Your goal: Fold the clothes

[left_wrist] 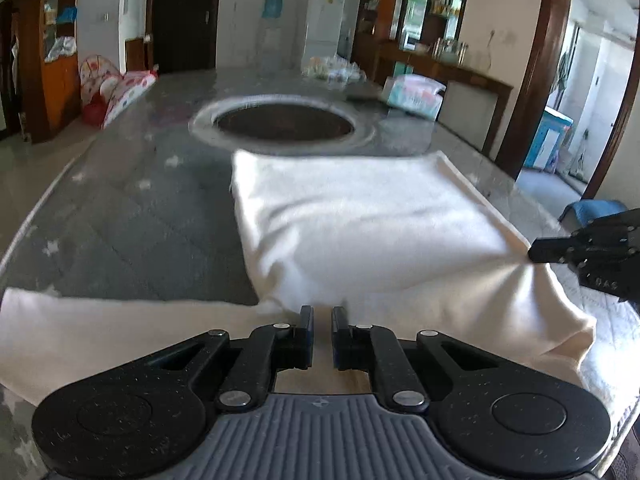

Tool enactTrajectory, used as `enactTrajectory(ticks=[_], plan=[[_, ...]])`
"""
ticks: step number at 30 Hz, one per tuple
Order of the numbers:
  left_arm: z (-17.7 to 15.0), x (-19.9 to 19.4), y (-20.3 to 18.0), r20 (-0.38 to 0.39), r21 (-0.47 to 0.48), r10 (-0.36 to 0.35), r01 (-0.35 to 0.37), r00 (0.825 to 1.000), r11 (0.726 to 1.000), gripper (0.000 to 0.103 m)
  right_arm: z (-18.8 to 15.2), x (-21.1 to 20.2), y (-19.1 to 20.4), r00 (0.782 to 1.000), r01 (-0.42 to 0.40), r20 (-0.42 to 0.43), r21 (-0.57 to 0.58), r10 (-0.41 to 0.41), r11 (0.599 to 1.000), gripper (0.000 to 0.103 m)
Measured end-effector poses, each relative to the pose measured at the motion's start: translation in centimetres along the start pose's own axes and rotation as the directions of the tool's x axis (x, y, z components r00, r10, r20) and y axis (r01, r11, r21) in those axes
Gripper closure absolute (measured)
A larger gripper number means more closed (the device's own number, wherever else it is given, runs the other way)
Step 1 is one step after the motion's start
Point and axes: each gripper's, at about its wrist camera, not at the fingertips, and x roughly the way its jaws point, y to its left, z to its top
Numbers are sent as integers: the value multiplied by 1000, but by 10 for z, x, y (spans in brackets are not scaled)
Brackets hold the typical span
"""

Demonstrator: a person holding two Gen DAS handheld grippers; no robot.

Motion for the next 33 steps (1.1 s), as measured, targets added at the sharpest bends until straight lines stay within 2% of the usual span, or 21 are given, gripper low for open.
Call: enactTrajectory(ticks=[1,3,6,9,12,15,18,20,26,27,29,31,33], plan=[[0,-2,0,3,0,3,-3,1000,1000,91,2,-3,0,1000,7,14,9,-7,1000,93],[1,-10,-1,22,0,5,-5,1000,1000,89,5,-12,-1,999,9,41,29,-10,1000,93],[3,-18,-6,52,5,-36,35,998,999,89,7,-21,2,997,-43,67,43,40,998,89],[0,-11,-18,35,48,-62,61,997,997,89,2,-21,12,995,-83,52,33,81,996,87],[-4,0,-23,13,67,-50,49,999,997,89,-8,-19,17,995,-93,25,36,92,995,87],[-5,1,-21,21,82,-13,12,1000,997,87,-22,-20,12,998,-66,-2,58,66,996,85],[-5,1,-12,11,39,-27,27,1000,999,86,-27,-30,8,999,-38,8,84,38,996,85],[-7,-2,-11,16,42,-23,22,1000,999,86,-28,-36,8,999,-23,28,92,20,995,85],[-12,-21,-4,43,15,-25,24,999,1000,83,-22,-39,19,998,-53,45,75,50,996,84],[-14,-27,1,53,3,-9,9,999,1000,81,-21,-39,21,998,-55,48,71,52,996,82],[-16,-38,15,72,-36,42,-40,996,999,58,-18,-39,24,997,-59,53,62,56,996,78],[-19,-49,29,90,-77,94,-87,992,993,56,-15,-39,28,997,-64,58,54,61,997,69],[-22,-59,45,102,-123,154,-141,983,982,52,-12,-39,31,996,-68,63,45,65,997,68]])
